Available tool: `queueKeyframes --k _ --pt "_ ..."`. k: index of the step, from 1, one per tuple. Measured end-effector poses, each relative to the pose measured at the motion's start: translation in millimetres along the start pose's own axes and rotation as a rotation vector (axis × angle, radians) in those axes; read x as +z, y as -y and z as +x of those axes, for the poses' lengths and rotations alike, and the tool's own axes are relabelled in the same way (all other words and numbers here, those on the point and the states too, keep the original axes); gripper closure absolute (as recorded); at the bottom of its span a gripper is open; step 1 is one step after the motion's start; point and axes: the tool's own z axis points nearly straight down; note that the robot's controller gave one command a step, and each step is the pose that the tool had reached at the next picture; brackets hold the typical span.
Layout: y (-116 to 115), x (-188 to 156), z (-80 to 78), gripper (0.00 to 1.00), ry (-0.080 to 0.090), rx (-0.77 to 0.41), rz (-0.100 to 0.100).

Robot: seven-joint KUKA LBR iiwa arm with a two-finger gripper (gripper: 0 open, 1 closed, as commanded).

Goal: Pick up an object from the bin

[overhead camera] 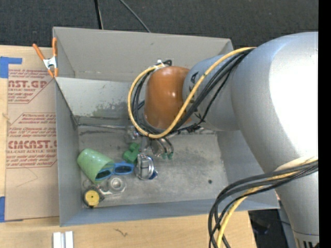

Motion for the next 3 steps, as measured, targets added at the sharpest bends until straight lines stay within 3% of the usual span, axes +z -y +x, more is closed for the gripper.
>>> queueKeyframes --k 1,2,3 --pt "-2.8 -5.2 -0.4 1.0 0.004 -0.002 -0.002" --pt "-9.6 -127.7 8.3 1.0 0.01 -0.061 -0.001" --pt "-15.6 -194.1 12.0 1.0 0.006 0.371 -0.002"
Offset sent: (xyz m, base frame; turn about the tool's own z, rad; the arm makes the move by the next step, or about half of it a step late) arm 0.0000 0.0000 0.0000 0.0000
